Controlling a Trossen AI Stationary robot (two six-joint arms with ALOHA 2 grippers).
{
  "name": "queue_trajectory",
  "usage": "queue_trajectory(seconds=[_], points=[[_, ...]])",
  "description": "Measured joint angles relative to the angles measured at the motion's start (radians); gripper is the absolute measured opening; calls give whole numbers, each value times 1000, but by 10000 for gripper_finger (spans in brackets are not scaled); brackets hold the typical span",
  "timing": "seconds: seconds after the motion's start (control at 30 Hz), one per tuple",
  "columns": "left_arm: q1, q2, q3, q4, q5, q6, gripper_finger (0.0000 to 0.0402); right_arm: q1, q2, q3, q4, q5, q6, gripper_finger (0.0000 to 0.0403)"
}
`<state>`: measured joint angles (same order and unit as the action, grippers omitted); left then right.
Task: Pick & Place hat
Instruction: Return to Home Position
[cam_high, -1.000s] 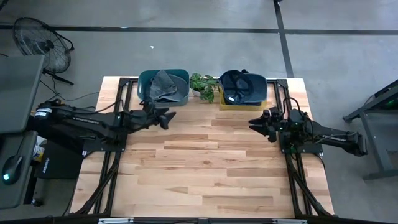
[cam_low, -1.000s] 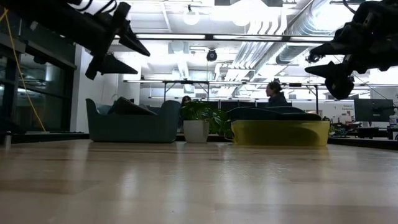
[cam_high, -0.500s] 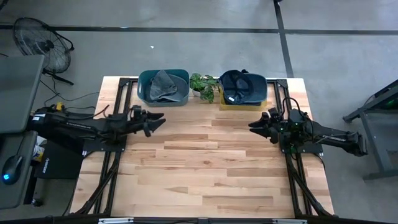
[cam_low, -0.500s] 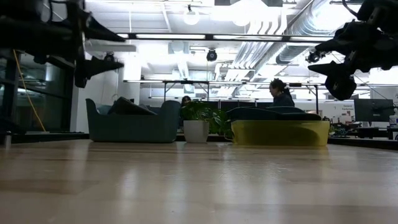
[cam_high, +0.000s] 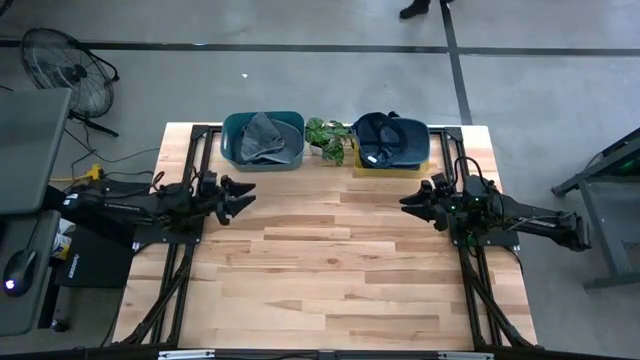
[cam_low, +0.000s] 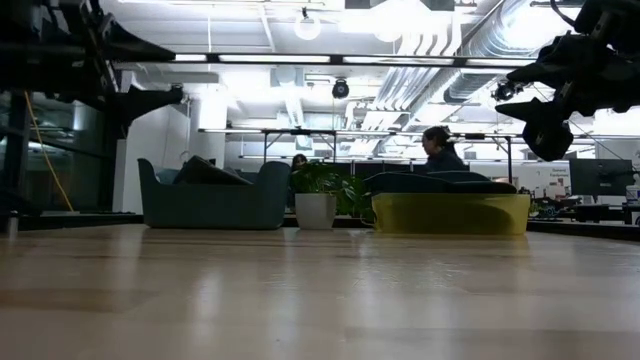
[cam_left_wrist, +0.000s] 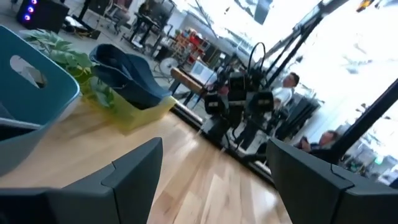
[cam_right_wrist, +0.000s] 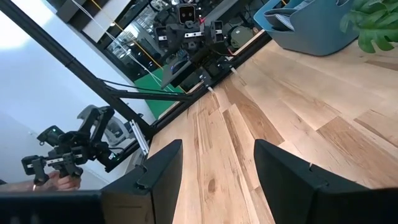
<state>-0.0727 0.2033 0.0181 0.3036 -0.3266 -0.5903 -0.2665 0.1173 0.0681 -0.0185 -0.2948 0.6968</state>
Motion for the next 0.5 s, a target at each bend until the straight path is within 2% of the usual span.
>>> queue_trajectory(seconds=[0.23,0.5], points=[[0,-90,-2,-170,30,98,284,0,0,0,0,0,-1,193],[0,-110,-3,-184,29,130,284,0,0,0,0,0,-3,193]])
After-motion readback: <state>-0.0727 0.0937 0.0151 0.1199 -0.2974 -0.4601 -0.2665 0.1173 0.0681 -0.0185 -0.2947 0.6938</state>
